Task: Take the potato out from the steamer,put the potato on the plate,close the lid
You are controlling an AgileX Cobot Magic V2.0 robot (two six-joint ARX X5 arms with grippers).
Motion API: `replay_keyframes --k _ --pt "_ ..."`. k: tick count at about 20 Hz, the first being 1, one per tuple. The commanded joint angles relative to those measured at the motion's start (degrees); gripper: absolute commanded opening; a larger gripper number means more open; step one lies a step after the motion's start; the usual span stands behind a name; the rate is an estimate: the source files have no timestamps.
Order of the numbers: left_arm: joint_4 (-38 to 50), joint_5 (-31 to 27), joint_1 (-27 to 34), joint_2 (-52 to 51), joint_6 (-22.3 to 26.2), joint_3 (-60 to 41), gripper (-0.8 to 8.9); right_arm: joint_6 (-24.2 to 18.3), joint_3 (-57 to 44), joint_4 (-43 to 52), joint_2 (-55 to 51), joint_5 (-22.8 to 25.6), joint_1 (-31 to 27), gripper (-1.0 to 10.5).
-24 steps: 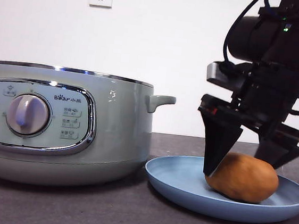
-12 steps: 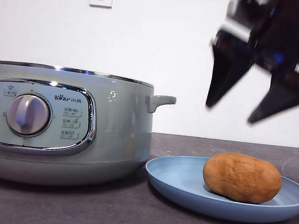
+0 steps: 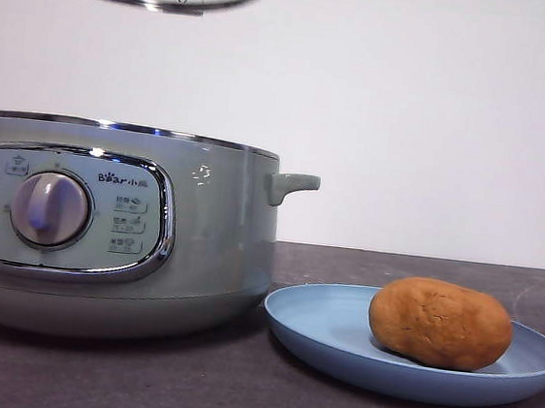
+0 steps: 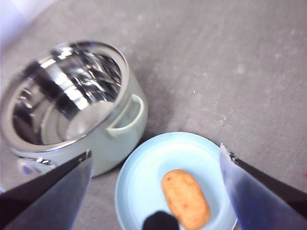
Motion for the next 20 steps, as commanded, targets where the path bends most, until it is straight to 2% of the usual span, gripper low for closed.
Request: replay_keyframes --k 1,3,7,15,19,20 --pt "3.6 0.4 -0.1 2.3 0.7 0.5 -0.09 0.6 0.2 -1.0 -2.8 0.2 0.1 4.4" --pt "4.2 0.4 -0.1 4.7 0.7 0.5 -0.09 0.6 0.2 -1.7 -4.7 0.2 0.1 4.4" --pt "4.4 0.4 0.0 8.8 0.7 0.5 -0.09 0.6 0.2 -3.5 -6.9 4.3 0.1 4.4" --pt "4.5 0.4 0.7 15.1 1.1 0.0 -0.09 0.6 0.2 -4.0 -7.6 4.4 0.1 4.4" --pt "6.9 1.0 1.8 15.5 0.9 -4.6 -0.09 0.6 0.2 -4.0 -7.6 4.4 0.1 4.4" --pt "7.6 2.8 2.3 15.5 0.6 -6.3 -0.09 0.6 0.2 -4.0 -7.6 4.4 0.1 4.4"
